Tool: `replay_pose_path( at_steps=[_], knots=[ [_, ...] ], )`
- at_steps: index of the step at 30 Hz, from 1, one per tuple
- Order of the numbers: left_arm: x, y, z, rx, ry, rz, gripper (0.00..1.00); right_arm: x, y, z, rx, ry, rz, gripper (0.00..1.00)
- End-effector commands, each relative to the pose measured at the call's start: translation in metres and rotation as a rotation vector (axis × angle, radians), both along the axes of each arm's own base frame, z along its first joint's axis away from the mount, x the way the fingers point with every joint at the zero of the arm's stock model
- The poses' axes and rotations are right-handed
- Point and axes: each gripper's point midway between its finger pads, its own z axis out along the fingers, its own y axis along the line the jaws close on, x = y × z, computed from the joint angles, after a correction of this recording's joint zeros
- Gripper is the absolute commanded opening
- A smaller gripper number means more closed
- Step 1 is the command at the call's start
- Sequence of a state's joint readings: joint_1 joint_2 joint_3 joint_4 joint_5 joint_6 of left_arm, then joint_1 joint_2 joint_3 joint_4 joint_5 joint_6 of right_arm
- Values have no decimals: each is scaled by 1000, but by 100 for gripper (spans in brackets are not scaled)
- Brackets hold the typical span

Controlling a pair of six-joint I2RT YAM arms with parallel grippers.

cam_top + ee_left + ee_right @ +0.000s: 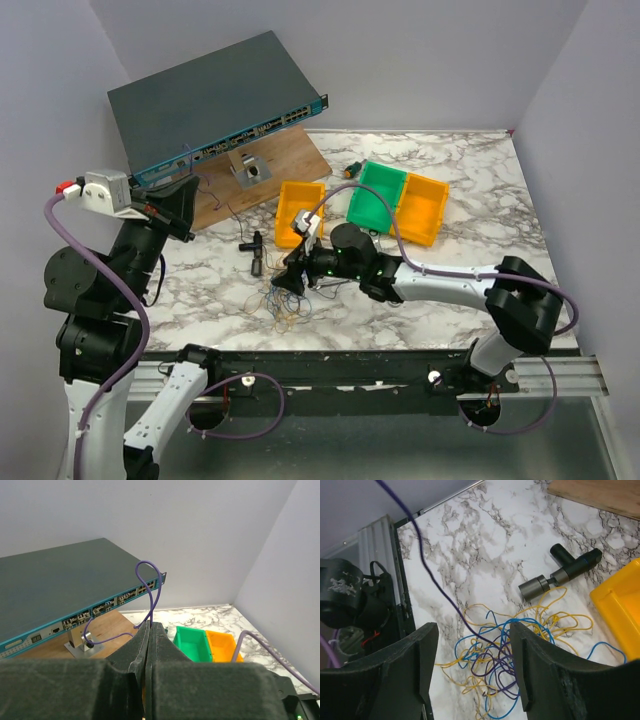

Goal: Untangle the cables

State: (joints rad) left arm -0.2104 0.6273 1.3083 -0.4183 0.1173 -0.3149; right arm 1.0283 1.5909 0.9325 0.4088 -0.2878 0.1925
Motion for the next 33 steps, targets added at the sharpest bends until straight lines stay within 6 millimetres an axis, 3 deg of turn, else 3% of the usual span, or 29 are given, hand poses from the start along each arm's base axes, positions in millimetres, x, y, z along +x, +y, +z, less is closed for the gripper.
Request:
replay_pose_path(
  at_steps=[1,3,4,6,7,9,12,16,18,23,33],
  knots=[
    [-9,-1,10,-4,-10,-18,0,18,15,7,34,-54,-55,65],
    [-10,-1,12,-5,-2,-15,0,21,15,4,30,-54,-71,59],
    [-10,0,12,-6,1,-15,0,24,15,4,31,-53,-84,38],
    [-9,0,11,-7,5,-10,0,23,13,8,36,-48,-94,5],
    [-7,1,9,-6,9,-5,0,23,11,13,47,-40,-102,1],
    [-1,0,0,-2,34,-3,0,21,6,33,87,-33,-122,1],
    [13,-9,-24,-13,95,-35,0,16,-3,89,148,-47,-129,1],
    [31,-38,-73,-65,202,-173,0,16,-17,171,216,-102,-163,1],
    [35,-56,-96,-91,251,-271,0,18,-24,192,233,-117,-196,1],
    [35,-81,-128,-137,328,-424,0,30,-37,194,214,-82,-304,1],
    [27,-102,-146,-183,343,-562,0,40,-57,198,216,-50,-420,1]
  ],
)
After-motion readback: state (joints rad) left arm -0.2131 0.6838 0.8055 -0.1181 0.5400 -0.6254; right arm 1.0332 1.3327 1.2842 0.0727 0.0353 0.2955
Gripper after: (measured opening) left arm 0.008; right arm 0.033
